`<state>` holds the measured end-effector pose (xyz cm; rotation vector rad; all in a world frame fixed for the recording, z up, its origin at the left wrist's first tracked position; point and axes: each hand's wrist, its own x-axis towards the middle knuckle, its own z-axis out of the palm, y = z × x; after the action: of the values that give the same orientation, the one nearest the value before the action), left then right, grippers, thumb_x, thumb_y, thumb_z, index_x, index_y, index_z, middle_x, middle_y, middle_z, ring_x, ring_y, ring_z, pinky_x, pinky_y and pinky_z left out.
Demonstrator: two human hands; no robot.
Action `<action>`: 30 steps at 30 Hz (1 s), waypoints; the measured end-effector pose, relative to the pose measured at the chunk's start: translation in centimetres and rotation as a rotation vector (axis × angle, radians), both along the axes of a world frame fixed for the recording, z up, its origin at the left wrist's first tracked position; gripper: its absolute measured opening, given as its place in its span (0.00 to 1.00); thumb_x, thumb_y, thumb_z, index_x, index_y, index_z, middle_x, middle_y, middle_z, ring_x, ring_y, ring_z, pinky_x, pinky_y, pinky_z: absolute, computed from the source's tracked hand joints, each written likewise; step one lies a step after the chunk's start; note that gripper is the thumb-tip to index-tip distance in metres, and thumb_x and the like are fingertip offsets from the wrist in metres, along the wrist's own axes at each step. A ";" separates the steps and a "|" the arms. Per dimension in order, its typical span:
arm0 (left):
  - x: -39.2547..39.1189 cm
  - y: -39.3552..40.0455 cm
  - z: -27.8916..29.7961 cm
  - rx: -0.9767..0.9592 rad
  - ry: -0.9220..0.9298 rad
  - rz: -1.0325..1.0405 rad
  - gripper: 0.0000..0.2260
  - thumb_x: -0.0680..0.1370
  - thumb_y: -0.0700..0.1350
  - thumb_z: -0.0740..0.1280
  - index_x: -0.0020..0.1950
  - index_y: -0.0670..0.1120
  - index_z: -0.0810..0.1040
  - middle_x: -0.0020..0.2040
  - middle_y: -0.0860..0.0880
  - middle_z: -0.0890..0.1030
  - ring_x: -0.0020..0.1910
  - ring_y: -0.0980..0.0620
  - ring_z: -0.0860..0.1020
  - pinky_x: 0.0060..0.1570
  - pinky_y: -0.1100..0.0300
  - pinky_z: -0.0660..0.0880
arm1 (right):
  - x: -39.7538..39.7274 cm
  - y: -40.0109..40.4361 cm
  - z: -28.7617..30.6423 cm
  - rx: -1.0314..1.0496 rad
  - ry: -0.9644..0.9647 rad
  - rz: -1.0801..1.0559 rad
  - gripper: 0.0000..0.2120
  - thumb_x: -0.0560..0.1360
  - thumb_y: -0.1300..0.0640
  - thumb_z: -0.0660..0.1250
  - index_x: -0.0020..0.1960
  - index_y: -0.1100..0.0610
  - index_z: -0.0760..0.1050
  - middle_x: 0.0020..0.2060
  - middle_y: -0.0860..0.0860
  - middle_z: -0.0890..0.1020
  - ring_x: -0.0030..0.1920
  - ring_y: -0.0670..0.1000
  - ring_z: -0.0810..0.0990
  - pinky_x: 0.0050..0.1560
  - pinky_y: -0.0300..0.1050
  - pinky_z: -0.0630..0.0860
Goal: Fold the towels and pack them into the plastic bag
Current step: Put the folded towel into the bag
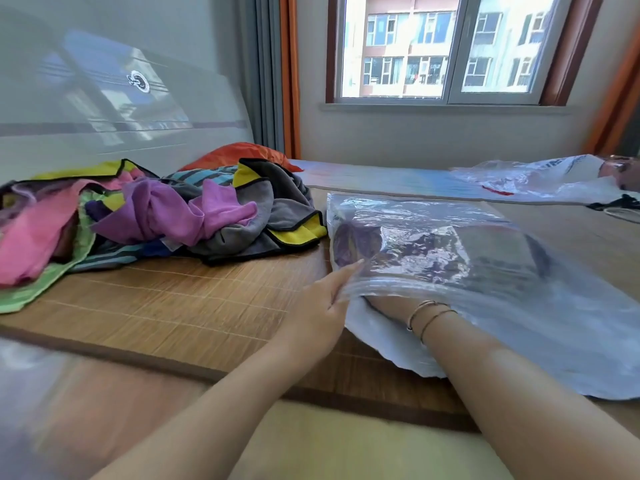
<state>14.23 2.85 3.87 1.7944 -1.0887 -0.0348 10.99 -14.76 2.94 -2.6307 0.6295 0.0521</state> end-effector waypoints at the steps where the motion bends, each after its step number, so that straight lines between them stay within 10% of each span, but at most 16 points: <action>1: -0.1 0.0 0.0 0.015 -0.002 0.007 0.21 0.81 0.40 0.59 0.72 0.57 0.70 0.64 0.61 0.75 0.62 0.66 0.72 0.53 0.81 0.65 | -0.1 0.2 -0.3 -0.093 0.035 -0.003 0.36 0.78 0.35 0.46 0.75 0.59 0.61 0.73 0.56 0.65 0.74 0.56 0.61 0.72 0.45 0.58; 4: -0.8 0.4 -0.2 0.052 0.003 0.033 0.21 0.81 0.45 0.62 0.74 0.56 0.67 0.70 0.57 0.71 0.68 0.60 0.69 0.59 0.75 0.65 | -2.9 1.6 -0.2 -0.588 -0.054 0.111 0.39 0.78 0.38 0.27 0.73 0.54 0.63 0.66 0.56 0.74 0.64 0.58 0.72 0.59 0.53 0.69; 12: -4.2 3.5 -1.8 -0.028 0.106 0.163 0.23 0.79 0.43 0.66 0.74 0.49 0.67 0.70 0.53 0.71 0.68 0.57 0.69 0.63 0.69 0.65 | -11.1 5.7 -1.6 -0.701 -0.133 0.121 0.37 0.73 0.34 0.28 0.78 0.43 0.52 0.78 0.52 0.56 0.77 0.57 0.54 0.73 0.64 0.55; 16: -5.3 5.8 -3.0 -0.203 0.377 0.201 0.22 0.78 0.44 0.68 0.71 0.50 0.71 0.64 0.55 0.73 0.66 0.56 0.71 0.64 0.61 0.70 | -13.6 8.5 -1.6 -0.814 -0.291 0.066 0.27 0.78 0.41 0.49 0.64 0.54 0.77 0.56 0.59 0.81 0.55 0.61 0.81 0.49 0.58 0.79; 20: -4.3 9.5 -3.6 -0.393 0.598 0.285 0.15 0.79 0.43 0.65 0.64 0.55 0.73 0.67 0.50 0.73 0.63 0.51 0.75 0.60 0.53 0.75 | -13.5 11.4 -1.2 -0.920 -0.510 0.121 0.21 0.77 0.45 0.53 0.56 0.56 0.77 0.44 0.54 0.77 0.44 0.58 0.75 0.40 0.51 0.74; 25: -0.5 15.0 -1.4 -0.525 0.542 0.395 0.10 0.79 0.39 0.63 0.51 0.55 0.77 0.53 0.53 0.79 0.50 0.57 0.76 0.53 0.58 0.73 | -8.0 17.0 -0.4 -0.820 -0.607 0.313 0.16 0.75 0.49 0.54 0.54 0.56 0.75 0.45 0.53 0.76 0.46 0.56 0.75 0.44 0.51 0.75; 30: 3.2 19.5 -1.5 -0.457 0.395 0.546 0.12 0.79 0.39 0.63 0.59 0.49 0.79 0.56 0.53 0.78 0.55 0.59 0.75 0.49 0.69 0.68 | 2.8 22.0 -1.4 -0.510 -0.635 0.370 0.13 0.76 0.53 0.60 0.57 0.56 0.74 0.53 0.53 0.75 0.54 0.55 0.73 0.51 0.49 0.72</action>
<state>17.46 22.33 2.38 1.5227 -0.2747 0.1699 13.75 7.22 1.55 -2.9511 -0.0821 -0.9017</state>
